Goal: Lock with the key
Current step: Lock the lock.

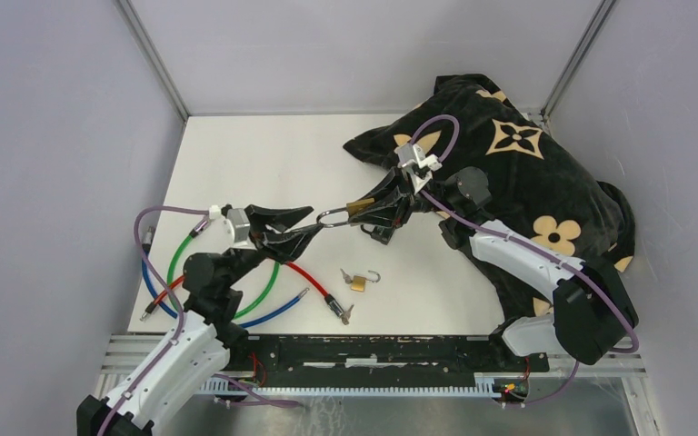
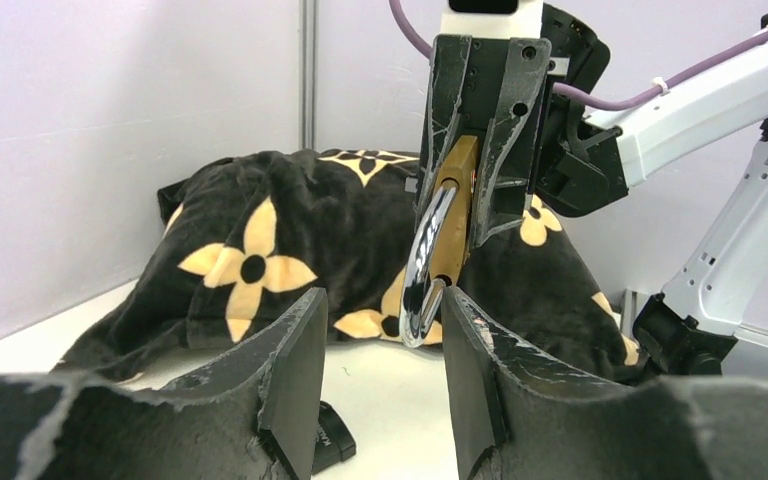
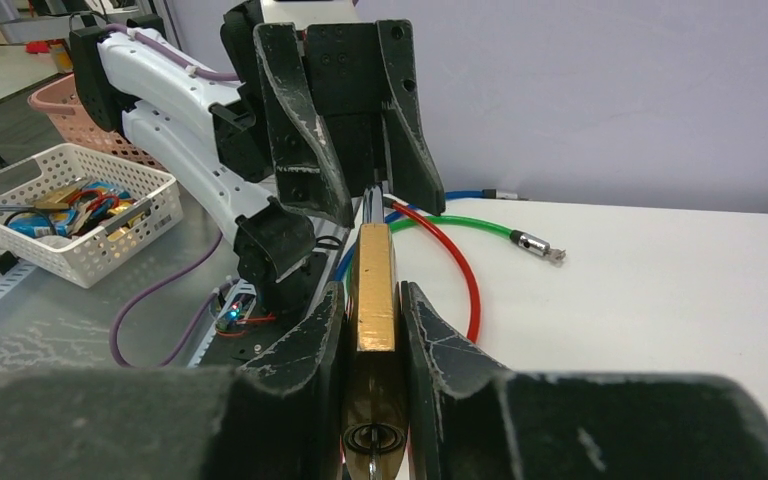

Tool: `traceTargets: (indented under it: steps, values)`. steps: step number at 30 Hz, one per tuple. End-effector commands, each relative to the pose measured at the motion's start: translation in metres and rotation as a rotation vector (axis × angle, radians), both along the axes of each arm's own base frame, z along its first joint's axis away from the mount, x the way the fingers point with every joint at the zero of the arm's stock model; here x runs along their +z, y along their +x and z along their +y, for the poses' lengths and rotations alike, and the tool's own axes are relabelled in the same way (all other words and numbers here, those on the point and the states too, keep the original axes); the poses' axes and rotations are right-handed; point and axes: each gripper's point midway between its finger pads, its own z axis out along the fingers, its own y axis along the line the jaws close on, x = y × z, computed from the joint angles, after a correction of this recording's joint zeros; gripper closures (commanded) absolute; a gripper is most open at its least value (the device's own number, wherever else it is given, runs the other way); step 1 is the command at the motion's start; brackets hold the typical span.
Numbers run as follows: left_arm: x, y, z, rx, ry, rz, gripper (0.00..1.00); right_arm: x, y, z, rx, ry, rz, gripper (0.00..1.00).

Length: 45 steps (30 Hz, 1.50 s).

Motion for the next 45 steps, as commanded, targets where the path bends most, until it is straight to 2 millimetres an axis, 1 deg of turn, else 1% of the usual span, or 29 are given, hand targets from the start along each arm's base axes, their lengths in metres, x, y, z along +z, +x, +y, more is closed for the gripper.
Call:
traceTargets:
  steps: [1,4,7,10,13,15,16,18,19,25,28,32,36,38,40,42,45]
  values:
    - [0.014,-0.005,-0.004,-0.052,-0.048,0.004,0.5,0.045,-0.008,-0.008,-0.021,0.121,-0.132,1.0]
    - [0.012,-0.004,-0.007,-0.061,-0.049,0.013,0.6,0.046,-0.008,-0.008,-0.021,0.125,-0.132,1.0]
    - [0.012,-0.006,-0.011,-0.078,-0.047,0.011,0.67,0.044,-0.008,-0.008,-0.02,0.124,-0.132,1.0]
    - [0.013,-0.01,-0.016,-0.1,-0.039,-0.008,0.71,0.043,-0.006,-0.007,-0.026,0.123,-0.127,1.0]
    - [0.012,-0.011,-0.02,-0.116,-0.032,-0.005,0.72,0.043,-0.006,-0.007,-0.028,0.125,-0.133,1.0]
    - [0.011,-0.012,-0.022,-0.123,-0.029,-0.003,0.76,0.043,-0.004,-0.007,-0.037,0.122,-0.14,1.0]
    - [0.012,-0.012,-0.022,-0.124,-0.028,-0.006,0.8,0.042,-0.003,-0.006,-0.045,0.116,-0.15,1.0]
    - [0.014,-0.013,-0.023,-0.128,-0.028,-0.011,0.93,0.038,0.004,-0.005,-0.069,0.095,-0.156,1.0]
    - [0.014,-0.013,-0.023,-0.128,-0.028,-0.014,0.98,0.036,0.006,-0.004,-0.081,0.085,-0.158,1.0]
    - [0.015,-0.011,-0.024,-0.124,-0.029,-0.018,0.98,0.032,0.011,-0.001,-0.1,0.068,-0.154,1.0]
    - [0.017,-0.011,-0.028,-0.135,-0.033,-0.025,0.98,0.032,0.011,0.003,-0.109,0.061,-0.161,1.0]
    - [0.018,-0.02,-0.037,-0.177,-0.03,-0.047,0.98,0.038,0.008,0.003,-0.111,0.086,-0.165,1.0]
    - [0.024,-0.023,-0.04,-0.182,-0.041,-0.086,0.98,0.04,0.004,0.002,-0.1,0.105,-0.18,1.0]
    - [0.029,-0.023,-0.039,-0.175,-0.048,-0.106,0.98,0.039,-0.001,0.001,-0.075,0.104,-0.189,1.0]
    - [0.031,-0.023,-0.039,-0.172,-0.054,-0.115,0.98,0.04,-0.011,0.002,-0.02,0.11,-0.206,1.0]
    - [0.03,-0.023,-0.04,-0.175,-0.052,-0.111,0.98,0.043,-0.019,0.002,0.016,0.125,-0.213,1.0]
    - [0.03,-0.024,-0.042,-0.175,-0.049,-0.124,0.98,0.048,-0.025,0.002,0.035,0.147,-0.211,1.0]
